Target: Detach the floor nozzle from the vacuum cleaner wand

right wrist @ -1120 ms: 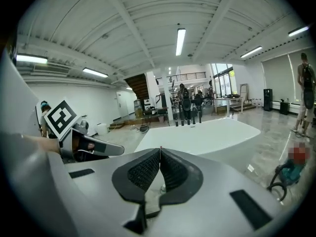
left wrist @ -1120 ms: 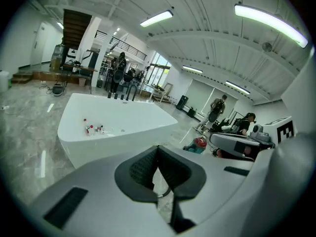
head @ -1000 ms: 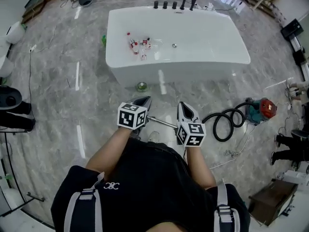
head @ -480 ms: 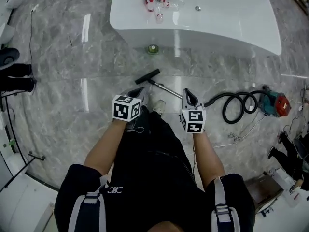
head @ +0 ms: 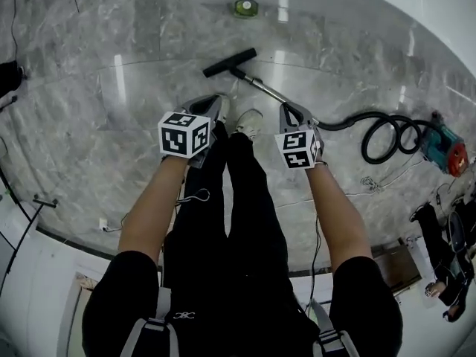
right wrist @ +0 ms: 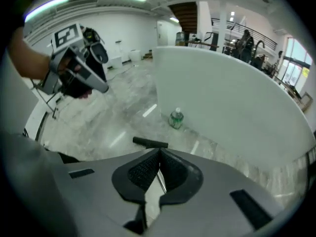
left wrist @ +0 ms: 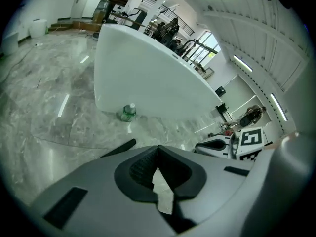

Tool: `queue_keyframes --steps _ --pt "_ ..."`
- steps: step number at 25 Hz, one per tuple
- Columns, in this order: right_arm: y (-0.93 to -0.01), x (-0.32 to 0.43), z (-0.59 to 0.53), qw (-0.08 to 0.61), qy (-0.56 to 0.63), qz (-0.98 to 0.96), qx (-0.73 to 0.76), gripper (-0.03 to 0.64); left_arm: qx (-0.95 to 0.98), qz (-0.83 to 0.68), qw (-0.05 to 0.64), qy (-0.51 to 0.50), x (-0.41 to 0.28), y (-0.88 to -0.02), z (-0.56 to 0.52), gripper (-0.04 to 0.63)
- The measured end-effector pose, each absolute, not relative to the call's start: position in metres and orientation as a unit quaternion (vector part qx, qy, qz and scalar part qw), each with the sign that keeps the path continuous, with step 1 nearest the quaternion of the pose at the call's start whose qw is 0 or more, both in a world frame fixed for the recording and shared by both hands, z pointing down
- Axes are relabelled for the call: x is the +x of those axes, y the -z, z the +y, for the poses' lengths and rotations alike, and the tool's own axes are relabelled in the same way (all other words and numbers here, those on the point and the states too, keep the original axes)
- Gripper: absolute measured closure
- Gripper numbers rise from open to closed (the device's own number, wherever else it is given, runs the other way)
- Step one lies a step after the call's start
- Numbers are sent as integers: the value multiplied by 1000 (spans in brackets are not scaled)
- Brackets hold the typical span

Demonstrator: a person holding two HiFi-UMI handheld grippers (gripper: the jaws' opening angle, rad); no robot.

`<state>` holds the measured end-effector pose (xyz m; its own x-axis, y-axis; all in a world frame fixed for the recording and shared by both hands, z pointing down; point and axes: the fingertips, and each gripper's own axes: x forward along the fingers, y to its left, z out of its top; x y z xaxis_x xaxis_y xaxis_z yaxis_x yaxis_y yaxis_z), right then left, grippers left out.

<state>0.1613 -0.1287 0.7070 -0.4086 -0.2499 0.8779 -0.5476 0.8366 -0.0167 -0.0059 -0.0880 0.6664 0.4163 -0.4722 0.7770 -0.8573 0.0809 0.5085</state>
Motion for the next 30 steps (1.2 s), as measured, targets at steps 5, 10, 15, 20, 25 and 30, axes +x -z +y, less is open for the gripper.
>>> queue_keyframes --steps 5,10,15,20,25,30 --pt "-862 174 -109 574 -89 -800 150 603 640 -496 557 -186 -6 -763 -79 586" --pt "-992 178 -82 589 -168 -782 114 597 650 -478 556 -200 -13 -846 -65 586" --pt "-1099 186 -82 629 -169 -748 131 502 643 -477 568 -191 -36 -910 -48 584" --pt "-1164 177 -77 654 -128 -740 94 490 655 -453 555 -240 -41 -946 -17 583" --pt "-1196 177 -75 688 -106 -715 57 444 629 -452 595 -216 -42 -962 2 583" --pt "-1181 165 -70 697 -88 -712 6 445 599 -497 611 -142 -49 -954 -21 522"
